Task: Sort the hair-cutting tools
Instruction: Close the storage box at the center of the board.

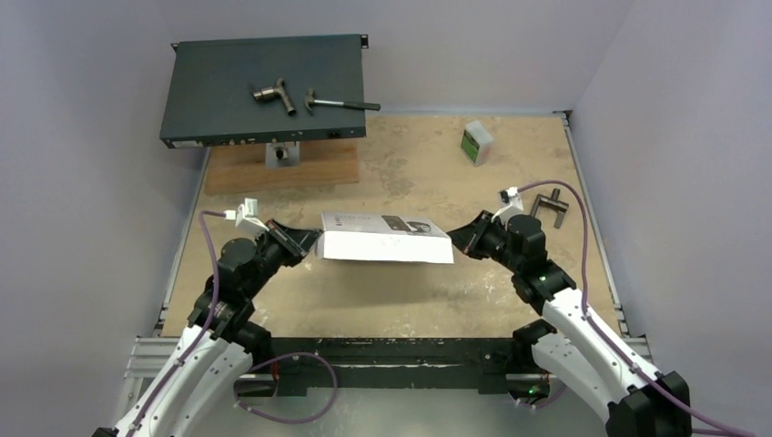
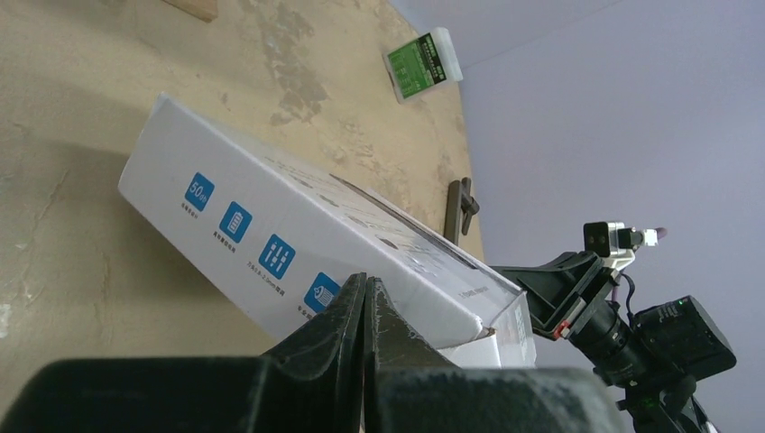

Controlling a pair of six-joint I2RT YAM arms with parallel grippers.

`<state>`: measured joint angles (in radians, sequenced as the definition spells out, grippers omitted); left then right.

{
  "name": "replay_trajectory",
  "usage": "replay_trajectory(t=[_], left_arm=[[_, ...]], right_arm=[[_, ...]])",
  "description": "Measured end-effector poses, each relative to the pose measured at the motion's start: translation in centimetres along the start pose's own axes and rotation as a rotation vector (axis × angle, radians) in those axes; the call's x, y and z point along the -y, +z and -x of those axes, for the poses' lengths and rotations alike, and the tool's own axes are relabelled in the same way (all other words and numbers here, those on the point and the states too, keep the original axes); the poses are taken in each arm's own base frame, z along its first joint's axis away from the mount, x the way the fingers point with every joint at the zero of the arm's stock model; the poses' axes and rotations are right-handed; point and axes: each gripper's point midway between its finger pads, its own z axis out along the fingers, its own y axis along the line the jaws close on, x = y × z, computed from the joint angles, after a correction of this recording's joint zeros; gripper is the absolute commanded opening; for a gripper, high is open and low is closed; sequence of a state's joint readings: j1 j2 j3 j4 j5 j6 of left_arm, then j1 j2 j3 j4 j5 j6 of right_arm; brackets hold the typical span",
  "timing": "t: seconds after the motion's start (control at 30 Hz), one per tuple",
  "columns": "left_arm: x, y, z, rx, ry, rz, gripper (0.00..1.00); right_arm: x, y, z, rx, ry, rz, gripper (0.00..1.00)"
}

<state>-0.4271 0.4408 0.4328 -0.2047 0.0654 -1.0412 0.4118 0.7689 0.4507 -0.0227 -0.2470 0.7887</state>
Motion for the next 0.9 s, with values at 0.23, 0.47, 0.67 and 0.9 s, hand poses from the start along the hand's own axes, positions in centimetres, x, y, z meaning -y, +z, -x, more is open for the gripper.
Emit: replay_trajectory(t=[0.23, 0.47, 0.67, 0.9], left_arm=[[0.1, 0.3, -0.2, -0.011, -0.013, 0.009, 0.00], [-1.3, 0.7, -1.1, -0.047, -0.013, 0.074, 0.00], [-2.7, 0.9, -1.9, -0.061, -0.015, 0.105, 0.00], [-2.6, 0.8, -2.1, -0.051, -0.010, 0.080, 0.04]], right_arm=[[-0.9, -0.4, 1.9, 0.043, 0.012, -0.029, 0.00], [-0.9, 0.0, 2.8, 0.055, 0.024, -0.061, 0.00], [-0.7, 0.3, 2.7, 0.052, 0.027, -0.065, 0.00], [-0.5, -0.7, 2.1, 0.072, 0.014, -0.041, 0.10]])
